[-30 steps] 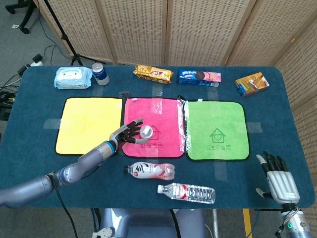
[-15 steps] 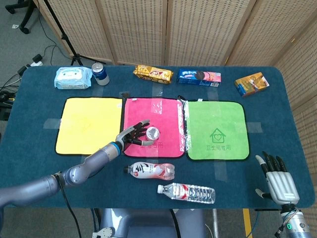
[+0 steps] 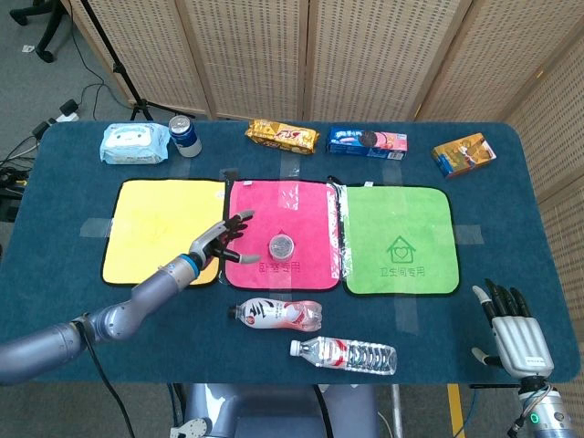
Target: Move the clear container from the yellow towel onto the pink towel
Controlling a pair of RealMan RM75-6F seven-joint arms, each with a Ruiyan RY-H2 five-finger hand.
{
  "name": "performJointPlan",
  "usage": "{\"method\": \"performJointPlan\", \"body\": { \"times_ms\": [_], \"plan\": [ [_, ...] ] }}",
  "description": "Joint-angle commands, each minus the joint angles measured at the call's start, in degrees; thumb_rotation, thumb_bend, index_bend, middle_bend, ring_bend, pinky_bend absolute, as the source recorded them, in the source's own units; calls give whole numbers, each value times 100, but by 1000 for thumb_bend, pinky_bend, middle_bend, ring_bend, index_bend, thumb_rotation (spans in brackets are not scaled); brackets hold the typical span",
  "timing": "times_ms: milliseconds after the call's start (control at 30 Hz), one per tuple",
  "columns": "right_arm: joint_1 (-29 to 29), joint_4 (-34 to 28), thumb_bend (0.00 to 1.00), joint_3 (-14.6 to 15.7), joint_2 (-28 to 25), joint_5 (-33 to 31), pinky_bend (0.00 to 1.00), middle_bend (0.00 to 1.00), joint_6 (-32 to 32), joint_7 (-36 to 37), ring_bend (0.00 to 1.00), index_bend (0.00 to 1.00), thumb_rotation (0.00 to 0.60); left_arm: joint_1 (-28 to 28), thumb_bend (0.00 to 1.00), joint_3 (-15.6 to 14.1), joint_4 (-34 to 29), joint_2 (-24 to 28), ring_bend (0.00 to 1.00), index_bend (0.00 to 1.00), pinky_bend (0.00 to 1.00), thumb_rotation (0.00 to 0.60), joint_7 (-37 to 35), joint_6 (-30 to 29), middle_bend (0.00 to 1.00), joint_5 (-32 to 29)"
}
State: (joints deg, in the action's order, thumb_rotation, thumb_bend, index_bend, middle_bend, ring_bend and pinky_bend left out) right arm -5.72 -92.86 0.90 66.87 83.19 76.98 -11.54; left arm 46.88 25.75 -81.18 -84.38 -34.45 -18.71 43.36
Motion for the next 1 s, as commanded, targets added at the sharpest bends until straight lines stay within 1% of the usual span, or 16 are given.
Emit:
{"method": "performJointPlan", "body": {
  "times_ms": [33,100,133,200,300,467,600,700,800,867,1000],
  "plan": [
    [6,-19,125,2,3,21,0,0,23,-34,0,31,600,-338,198,-248,-286,506,0,0,0,600,616,-749,0,582],
    [8,-33,126,5,9,36,0,0,33,-67,0,31,600,-510,206,-438,-402,690,0,0,0,600,1025,-1270,0,919],
    [8,-53,127,15,17,78,0,0,54,-111,0,31,600,-726,207,-787,-452,976,0,0,0,600,1755,-1927,0,1525],
    [24,-91,126,22,24,100,0,0,89,-170,0,31,600,-1104,210,-1113,-735,1136,0,0,0,600,2395,-2888,0,2110],
    [34,-126,127,26,26,129,0,0,119,-212,0,31,600,-1409,212,-1405,-865,1232,0,0,0,600,2953,-3635,0,2587],
    [51,-152,129,26,27,182,0,0,178,-234,0,31,600,-1825,215,-1794,-1061,1394,0,0,0,600,3360,-4347,0,3103],
    [64,-154,128,24,27,212,0,0,213,-231,0,31,600,-2195,215,-2155,-1294,1581,0,0,0,600,3445,-4695,0,3367],
    [70,-154,127,26,32,224,0,0,223,-234,0,31,600,-2425,216,-2373,-1321,1646,0,0,0,600,3694,-4972,0,3538],
    [77,-161,131,42,40,273,0,0,245,-258,0,31,600,-2843,217,-2629,-1273,1577,0,0,0,600,4279,-5673,0,3856],
    [87,-161,131,46,46,290,0,0,265,-290,0,31,600,-3055,218,-2749,-1246,1500,0,0,0,600,4513,-6044,0,4070],
    [104,-190,131,61,46,335,0,0,301,-321,0,31,600,-3322,221,-2948,-1249,1481,0,0,0,600,4539,-6454,0,4435]
  ]
}}
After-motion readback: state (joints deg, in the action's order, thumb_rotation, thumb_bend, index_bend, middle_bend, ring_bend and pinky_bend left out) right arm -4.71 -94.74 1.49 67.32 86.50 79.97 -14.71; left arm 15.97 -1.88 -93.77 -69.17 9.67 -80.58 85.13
